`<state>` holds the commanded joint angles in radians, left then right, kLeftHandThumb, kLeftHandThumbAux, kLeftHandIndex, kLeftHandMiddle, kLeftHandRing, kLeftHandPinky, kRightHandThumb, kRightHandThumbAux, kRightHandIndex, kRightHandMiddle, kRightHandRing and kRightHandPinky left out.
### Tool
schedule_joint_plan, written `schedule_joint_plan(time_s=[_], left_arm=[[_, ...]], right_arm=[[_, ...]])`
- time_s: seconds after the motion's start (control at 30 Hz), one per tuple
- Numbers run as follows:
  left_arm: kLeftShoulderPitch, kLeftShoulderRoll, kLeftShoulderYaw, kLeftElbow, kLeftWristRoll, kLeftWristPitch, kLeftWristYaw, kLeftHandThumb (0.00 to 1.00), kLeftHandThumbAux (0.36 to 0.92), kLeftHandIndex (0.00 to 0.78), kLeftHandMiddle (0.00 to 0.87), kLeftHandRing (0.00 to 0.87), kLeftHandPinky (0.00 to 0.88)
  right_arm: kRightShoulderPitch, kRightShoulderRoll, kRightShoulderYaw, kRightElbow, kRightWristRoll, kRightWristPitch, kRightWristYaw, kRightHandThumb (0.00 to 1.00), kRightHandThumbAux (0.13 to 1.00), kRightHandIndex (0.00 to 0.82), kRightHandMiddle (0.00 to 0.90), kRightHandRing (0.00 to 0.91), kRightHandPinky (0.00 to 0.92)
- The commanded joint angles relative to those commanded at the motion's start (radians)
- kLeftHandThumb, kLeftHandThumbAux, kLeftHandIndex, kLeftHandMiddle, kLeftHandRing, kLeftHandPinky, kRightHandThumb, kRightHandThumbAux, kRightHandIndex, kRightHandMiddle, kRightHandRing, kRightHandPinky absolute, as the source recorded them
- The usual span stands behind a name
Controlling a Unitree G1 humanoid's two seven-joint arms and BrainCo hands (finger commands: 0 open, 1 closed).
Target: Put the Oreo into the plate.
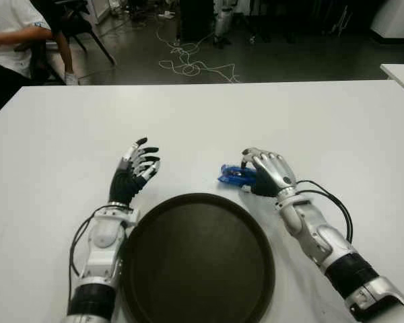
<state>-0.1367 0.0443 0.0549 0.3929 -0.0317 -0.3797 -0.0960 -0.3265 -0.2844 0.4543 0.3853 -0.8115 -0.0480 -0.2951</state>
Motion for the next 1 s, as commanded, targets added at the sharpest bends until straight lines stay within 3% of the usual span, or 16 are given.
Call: schedule_joint_plan(time_s=[0.37, 1.0], left_arm=[[0.017, -0.002, -0.004, -0.043, 0.006, 0.028, 0.005, 0.416, 0.689, 0.128, 0.269, 0.291, 0.316], [0.035, -0.012, -0.001, -0.071, -0.013, 0.029, 0.0, 0.441, 0.667, 0.129, 0.277, 0.296, 0.328]], right_arm=[[0.013, -0.007, -0.027, -0.038, 0.038, -0.006, 0.044, 0.093, 0.862, 0.633, 0.765, 0.767, 0.747], [0.026, -0.009, -0.056, -0.078, 0.06, 0.001, 0.106, 0.059, 0.867, 0.605, 0.741, 0.754, 0.745]])
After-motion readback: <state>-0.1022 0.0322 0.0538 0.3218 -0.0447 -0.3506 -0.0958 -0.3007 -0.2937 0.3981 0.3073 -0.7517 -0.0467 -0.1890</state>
